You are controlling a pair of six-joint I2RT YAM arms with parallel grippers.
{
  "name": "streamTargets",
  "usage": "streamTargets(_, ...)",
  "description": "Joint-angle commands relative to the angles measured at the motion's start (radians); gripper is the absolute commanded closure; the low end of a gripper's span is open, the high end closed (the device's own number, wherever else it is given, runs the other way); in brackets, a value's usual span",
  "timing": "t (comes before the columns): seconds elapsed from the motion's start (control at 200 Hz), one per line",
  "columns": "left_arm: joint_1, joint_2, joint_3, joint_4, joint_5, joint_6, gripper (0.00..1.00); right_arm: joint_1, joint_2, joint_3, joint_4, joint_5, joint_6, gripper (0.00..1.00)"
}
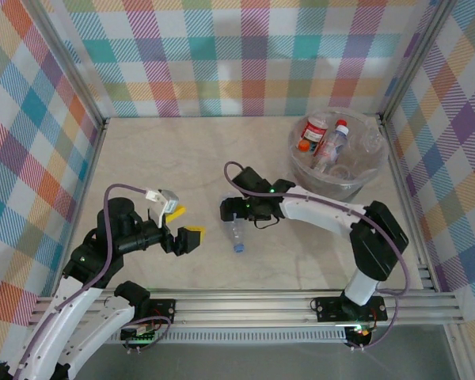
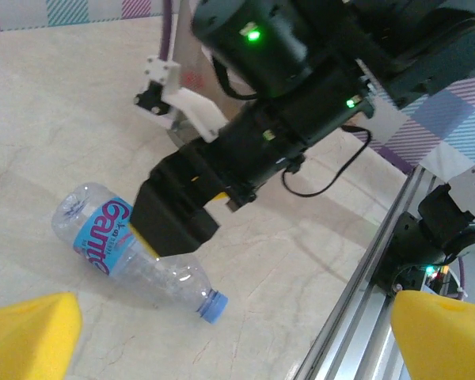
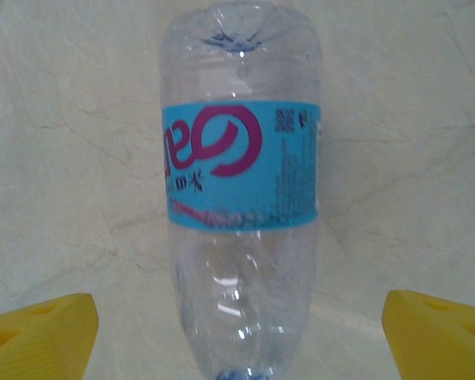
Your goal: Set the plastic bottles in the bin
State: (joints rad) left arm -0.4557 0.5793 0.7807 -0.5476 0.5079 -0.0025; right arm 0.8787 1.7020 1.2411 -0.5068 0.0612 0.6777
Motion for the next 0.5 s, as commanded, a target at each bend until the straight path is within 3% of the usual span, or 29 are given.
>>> streamTargets(0.0, 0.005, 0.006, -0.001, 0.009, 0.019, 0.02, 0.0, 0.007, 0.046, 0.037, 0.041, -0.024, 0.016, 0.07)
streamTargets(0.495, 0.005, 0.037, 0.002, 0.012, 0.029, 0.037, 0.0, 0.006, 0.233, 0.175, -0.026, 0.041, -0.075, 0.1)
